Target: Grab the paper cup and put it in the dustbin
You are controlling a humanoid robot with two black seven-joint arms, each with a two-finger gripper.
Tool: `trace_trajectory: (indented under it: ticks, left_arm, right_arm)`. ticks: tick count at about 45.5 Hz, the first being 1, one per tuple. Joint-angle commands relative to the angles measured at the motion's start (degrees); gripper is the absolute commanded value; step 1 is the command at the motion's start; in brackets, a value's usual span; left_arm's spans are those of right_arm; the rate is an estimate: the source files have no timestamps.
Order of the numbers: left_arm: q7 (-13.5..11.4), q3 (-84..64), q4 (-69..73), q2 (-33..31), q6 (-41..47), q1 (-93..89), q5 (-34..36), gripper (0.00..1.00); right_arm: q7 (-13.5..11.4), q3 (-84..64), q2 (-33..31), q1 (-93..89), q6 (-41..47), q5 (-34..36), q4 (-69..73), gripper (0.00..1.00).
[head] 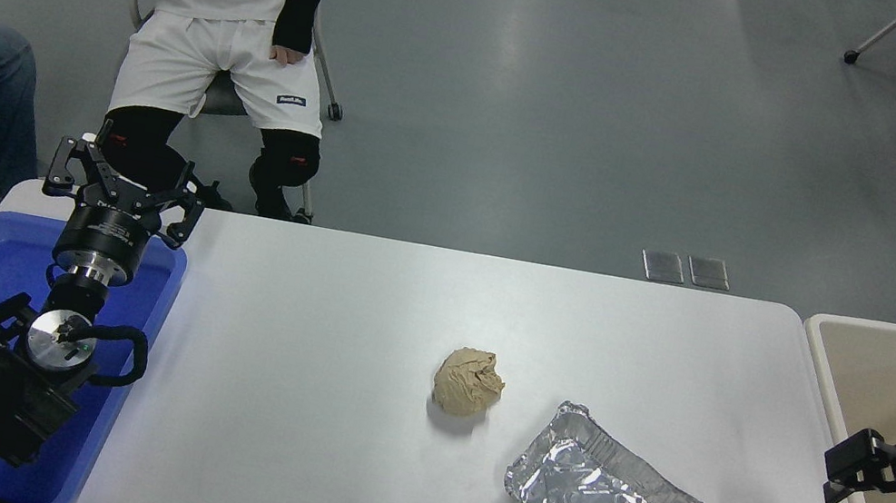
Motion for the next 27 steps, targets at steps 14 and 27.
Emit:
trace_trajectory:
  ticks: [14, 27]
  left_arm:
    - [0.0, 0.0, 0.0, 0.0, -0.1, 0.0, 0.0, 0.99]
    - [0.0, 0.0, 0.0, 0.0, -0.1, 0.0, 0.0, 0.99]
  right_arm:
    - [-0.4, 4.1, -0.2, -5.0, 0.0, -3.1, 0.2, 1.0]
    - [-0.3, 5.7, -0.2, -5.1, 0.0, -2.7, 0.4, 1.0]
